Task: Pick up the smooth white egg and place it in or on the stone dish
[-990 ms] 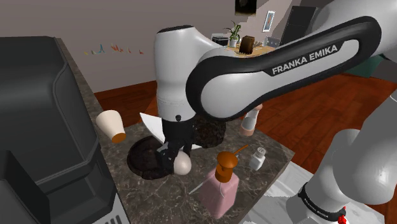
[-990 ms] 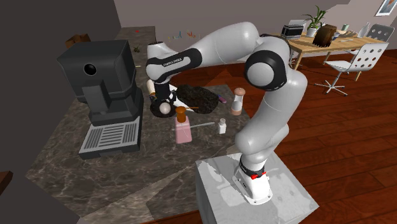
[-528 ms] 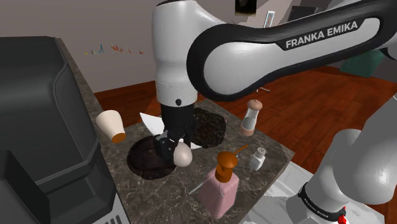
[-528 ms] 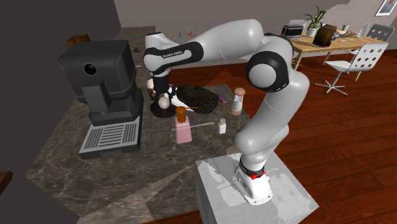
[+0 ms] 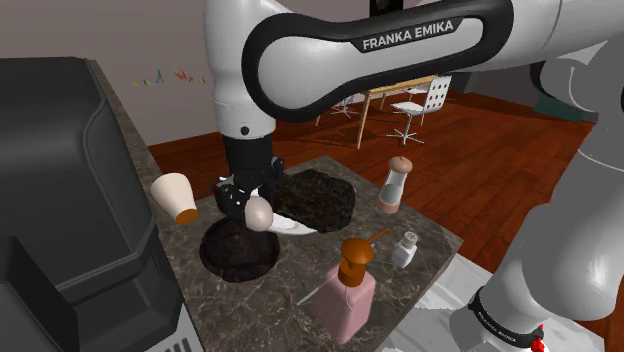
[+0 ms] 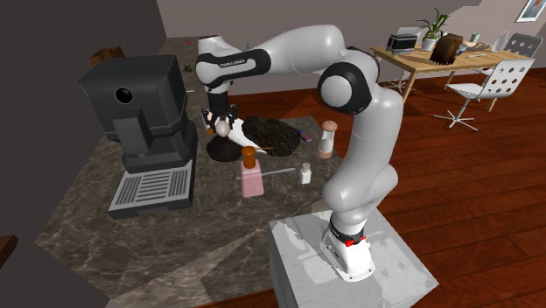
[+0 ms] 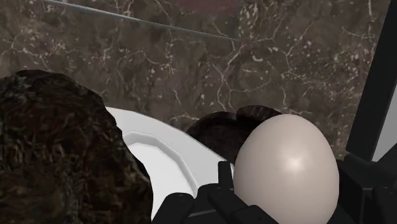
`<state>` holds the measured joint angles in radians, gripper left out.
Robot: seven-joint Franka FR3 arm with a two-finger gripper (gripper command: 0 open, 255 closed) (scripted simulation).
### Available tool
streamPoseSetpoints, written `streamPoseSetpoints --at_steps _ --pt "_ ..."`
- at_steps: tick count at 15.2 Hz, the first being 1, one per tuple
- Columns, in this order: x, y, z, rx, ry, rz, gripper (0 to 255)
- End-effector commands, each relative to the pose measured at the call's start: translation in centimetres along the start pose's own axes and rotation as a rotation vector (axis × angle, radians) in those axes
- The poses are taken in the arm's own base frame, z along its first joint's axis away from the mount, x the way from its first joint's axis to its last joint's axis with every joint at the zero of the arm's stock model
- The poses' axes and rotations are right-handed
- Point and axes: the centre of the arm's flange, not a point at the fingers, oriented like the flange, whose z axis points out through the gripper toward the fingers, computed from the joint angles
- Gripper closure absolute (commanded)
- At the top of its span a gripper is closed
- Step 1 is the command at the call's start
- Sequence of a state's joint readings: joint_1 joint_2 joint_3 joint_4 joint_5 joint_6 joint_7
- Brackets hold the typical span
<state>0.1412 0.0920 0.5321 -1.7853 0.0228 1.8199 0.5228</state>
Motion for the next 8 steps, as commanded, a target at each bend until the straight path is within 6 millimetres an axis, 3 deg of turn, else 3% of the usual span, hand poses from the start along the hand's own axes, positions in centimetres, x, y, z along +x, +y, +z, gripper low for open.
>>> streamPoseSetpoints --at_steps 1,5,8 --pt "2.6 0.3 -0.1 -0.001 0.000 0.000 255" --pt "8.2 1.2 -0.6 -0.001 0.000 0.000 255" --pt "8.3 1.3 1.0 -0.001 0.000 0.000 255"
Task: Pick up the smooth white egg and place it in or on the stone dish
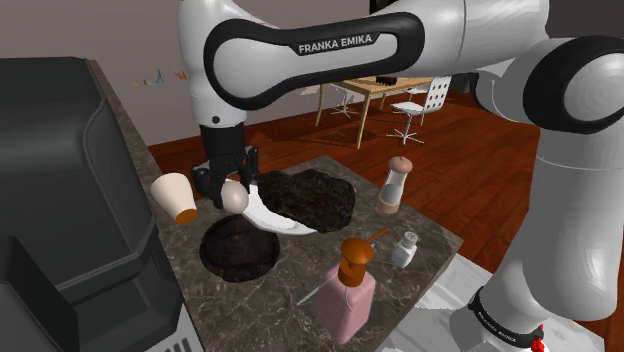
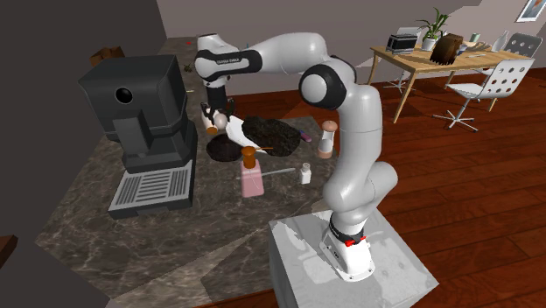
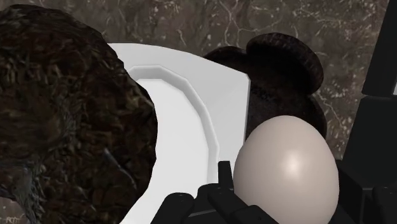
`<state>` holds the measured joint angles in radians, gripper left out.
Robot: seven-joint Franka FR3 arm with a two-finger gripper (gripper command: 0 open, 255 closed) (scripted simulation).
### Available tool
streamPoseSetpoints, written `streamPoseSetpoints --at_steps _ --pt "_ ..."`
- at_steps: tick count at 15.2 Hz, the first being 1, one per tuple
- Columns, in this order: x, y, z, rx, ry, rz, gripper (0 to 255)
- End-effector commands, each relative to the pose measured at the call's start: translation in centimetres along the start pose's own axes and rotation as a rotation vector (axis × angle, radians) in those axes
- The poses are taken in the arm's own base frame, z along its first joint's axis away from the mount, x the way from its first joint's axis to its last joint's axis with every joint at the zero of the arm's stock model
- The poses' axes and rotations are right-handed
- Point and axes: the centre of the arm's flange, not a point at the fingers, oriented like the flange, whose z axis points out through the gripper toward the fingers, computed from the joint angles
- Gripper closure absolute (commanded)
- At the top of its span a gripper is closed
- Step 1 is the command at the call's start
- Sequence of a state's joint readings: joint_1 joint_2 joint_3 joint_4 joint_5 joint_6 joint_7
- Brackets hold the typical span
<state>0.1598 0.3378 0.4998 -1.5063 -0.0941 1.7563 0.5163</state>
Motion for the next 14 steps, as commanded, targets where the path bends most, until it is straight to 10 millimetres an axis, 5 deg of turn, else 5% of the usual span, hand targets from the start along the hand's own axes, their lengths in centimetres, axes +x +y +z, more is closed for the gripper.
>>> streamPoseSetpoints --at_steps 1,10,14 --pt "0.2 0.1 1.1 0.000 0.001 0.000 255" --pt "0.6 0.3 5.8 0.000 0.001 0.000 255" --pt "0.6 0.3 6.0 0.000 0.001 0.000 255"
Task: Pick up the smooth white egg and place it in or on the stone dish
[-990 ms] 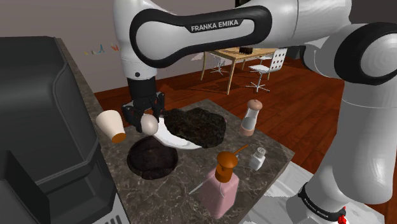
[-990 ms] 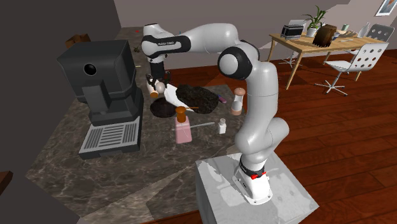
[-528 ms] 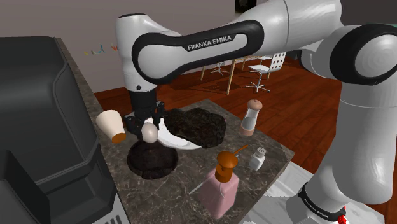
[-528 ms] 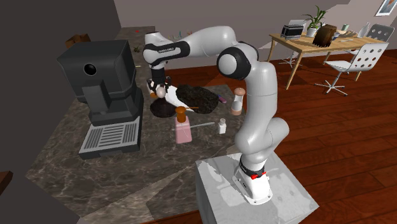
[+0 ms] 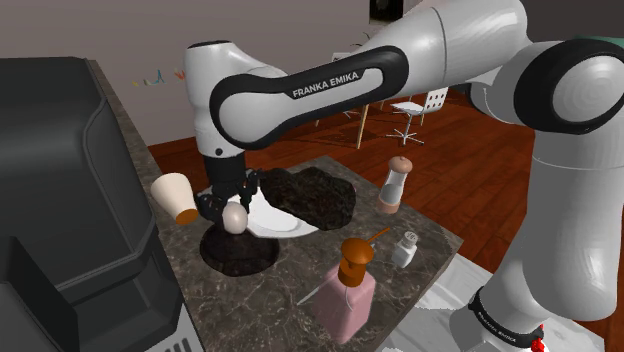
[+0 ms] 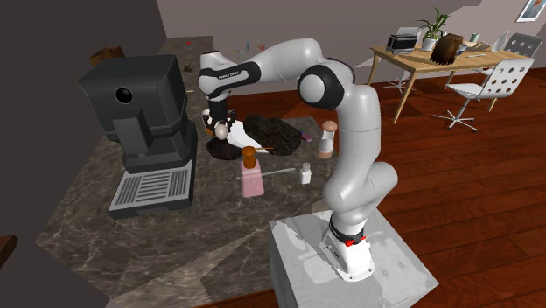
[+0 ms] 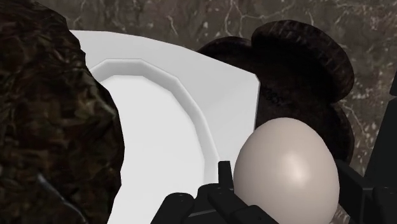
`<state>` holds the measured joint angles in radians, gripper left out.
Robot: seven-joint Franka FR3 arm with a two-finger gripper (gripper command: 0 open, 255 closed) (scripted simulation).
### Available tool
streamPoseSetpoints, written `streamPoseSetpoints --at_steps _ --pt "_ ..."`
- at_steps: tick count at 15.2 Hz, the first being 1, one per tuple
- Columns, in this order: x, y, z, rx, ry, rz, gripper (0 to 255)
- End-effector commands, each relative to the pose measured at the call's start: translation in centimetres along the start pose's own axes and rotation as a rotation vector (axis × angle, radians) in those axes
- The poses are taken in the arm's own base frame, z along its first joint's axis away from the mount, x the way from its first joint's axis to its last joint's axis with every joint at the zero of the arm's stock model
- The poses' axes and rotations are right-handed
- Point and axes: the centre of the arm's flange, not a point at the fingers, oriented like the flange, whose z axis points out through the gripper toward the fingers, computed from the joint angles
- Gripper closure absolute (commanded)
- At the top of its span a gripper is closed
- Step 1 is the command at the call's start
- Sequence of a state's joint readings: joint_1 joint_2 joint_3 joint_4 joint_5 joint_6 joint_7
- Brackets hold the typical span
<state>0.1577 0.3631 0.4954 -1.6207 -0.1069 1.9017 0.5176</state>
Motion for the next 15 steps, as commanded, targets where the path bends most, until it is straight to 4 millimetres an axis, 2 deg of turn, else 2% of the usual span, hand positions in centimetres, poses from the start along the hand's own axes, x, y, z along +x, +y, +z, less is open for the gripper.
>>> streamPoseSetpoints --at_steps 1,4,5,10,14,15 --pt "0.1 0.3 0.3 -0.006 -0.006 0.005 255" --pt "0.1 0.3 0.3 -0.006 -0.006 0.005 255" --pt "0.1 0.4 0.3 -0.006 -0.006 0.005 0" --pt "0.1 0.4 0.3 -0.006 -0.006 0.005 0" --pt "0.1 0.3 -4.7 -0.006 -0.006 0.005 0" --pt "0.1 0.3 -4.7 -0.006 -0.006 0.005 0"
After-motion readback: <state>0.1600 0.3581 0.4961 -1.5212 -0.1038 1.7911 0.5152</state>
